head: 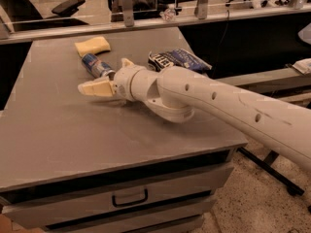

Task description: Move redbull can near sponge

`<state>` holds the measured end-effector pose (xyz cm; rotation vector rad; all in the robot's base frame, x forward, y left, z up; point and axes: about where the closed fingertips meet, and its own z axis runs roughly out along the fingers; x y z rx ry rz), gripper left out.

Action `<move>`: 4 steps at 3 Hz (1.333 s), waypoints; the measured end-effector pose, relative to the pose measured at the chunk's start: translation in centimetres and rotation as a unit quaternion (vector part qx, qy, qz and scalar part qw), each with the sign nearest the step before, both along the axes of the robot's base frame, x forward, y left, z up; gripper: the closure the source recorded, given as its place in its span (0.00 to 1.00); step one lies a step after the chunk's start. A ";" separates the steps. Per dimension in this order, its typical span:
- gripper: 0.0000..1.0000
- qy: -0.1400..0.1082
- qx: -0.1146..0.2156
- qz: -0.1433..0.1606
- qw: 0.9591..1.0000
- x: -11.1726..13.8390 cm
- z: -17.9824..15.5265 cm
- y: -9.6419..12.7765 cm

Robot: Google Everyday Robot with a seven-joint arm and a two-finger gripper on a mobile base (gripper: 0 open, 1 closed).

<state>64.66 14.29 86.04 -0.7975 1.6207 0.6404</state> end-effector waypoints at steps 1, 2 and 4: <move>0.37 0.007 -0.002 0.003 1.000 0.5 -0.5 0.2; 0.61 0.010 -0.004 0.007 1.000 1.1 -0.7 0.5; 1.00 0.016 0.010 -0.011 1.000 3.5 -0.7 2.2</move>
Offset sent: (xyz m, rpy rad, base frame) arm 0.0199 0.0056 -0.0101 -0.0151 0.0319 0.0163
